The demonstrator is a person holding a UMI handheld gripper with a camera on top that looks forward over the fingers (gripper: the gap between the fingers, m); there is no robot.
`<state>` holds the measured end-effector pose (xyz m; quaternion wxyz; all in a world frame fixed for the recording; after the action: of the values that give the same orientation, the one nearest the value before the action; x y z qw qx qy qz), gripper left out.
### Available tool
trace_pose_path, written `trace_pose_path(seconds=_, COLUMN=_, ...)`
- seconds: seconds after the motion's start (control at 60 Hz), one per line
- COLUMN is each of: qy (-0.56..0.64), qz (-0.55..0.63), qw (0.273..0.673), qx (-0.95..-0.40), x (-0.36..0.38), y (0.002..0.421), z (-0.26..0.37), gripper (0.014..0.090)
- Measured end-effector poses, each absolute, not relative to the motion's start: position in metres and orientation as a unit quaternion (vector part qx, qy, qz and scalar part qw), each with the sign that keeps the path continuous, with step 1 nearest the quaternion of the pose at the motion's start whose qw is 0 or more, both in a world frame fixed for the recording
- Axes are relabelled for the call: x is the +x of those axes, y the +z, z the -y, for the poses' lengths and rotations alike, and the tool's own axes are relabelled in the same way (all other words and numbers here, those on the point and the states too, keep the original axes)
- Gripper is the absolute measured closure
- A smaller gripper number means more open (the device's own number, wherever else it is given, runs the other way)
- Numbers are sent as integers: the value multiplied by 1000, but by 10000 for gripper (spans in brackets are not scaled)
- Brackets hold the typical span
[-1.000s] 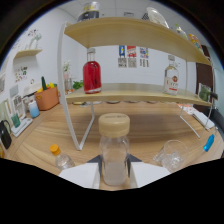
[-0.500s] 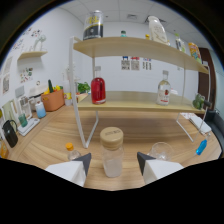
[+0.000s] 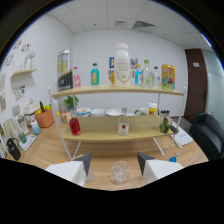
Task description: Make me a cup of Mount Fuji.
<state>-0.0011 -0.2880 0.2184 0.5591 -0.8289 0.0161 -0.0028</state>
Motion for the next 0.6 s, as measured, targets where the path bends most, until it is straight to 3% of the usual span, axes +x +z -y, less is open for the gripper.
trace_pose_path(seconds=0.317, qy=-3, qz=-22, qw=626, qx=-779, x=11, y=388, z=217, gripper=192)
trace_pose_path(seconds=0.45, qy=3, qz=-25, qw=642, qx=-766, x=18, y=418, z=183, gripper=194)
trace_pose_path(seconds=0.6, qy=-2, qz=-17, qw=646, qx=-763, x=26, y=414, z=139, gripper=198)
